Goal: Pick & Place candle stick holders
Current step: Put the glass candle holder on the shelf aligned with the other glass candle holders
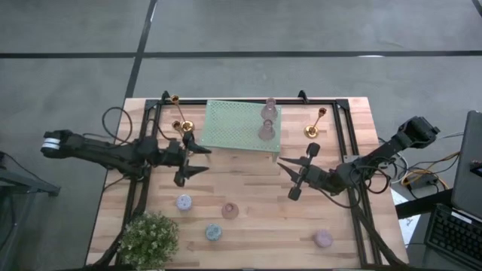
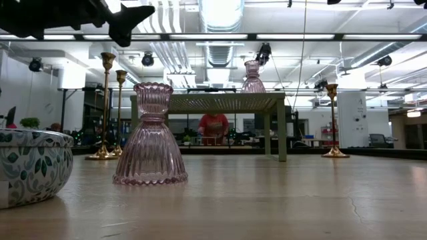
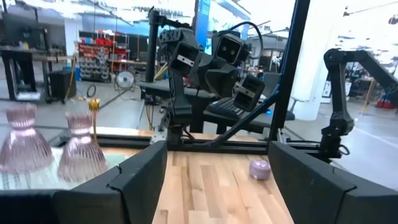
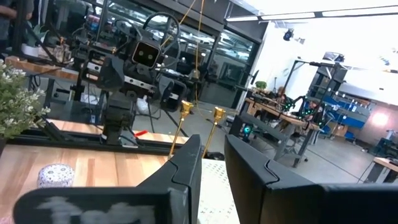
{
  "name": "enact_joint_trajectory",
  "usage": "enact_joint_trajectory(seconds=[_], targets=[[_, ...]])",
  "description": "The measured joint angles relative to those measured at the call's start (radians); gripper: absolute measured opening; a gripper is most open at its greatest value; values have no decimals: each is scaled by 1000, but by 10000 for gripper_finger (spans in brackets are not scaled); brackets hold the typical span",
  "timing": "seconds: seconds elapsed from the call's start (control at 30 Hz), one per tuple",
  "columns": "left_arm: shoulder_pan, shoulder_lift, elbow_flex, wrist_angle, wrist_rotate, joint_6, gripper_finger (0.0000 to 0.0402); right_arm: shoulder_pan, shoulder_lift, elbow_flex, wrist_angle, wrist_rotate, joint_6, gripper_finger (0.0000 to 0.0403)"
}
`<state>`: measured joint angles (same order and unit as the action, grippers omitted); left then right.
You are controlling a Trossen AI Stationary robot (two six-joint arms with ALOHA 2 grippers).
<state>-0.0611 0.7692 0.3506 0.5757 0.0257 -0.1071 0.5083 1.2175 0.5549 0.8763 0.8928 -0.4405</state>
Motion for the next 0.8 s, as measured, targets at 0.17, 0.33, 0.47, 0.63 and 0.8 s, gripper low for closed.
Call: enact_joint_trajectory(seconds=[0.17,0.33,0.47,0.63,0.8], targets=[[-1,-1,-15,-9,9,-78,284,0,1,0,-12,0,15,66],[-1,7,-16,-8,38,-86,285,0,1,0,-12,0,16,72],[-1,-1,-16,-8,38,-87,284,0,1,0,-12,0,20,75],[-1,-31,-15,-8,35,-78,284,0,1,0,-13,-1,23,68],[0,-52,-15,-12,17,-78,284,0,1,-5,-34,-2,49,60]])
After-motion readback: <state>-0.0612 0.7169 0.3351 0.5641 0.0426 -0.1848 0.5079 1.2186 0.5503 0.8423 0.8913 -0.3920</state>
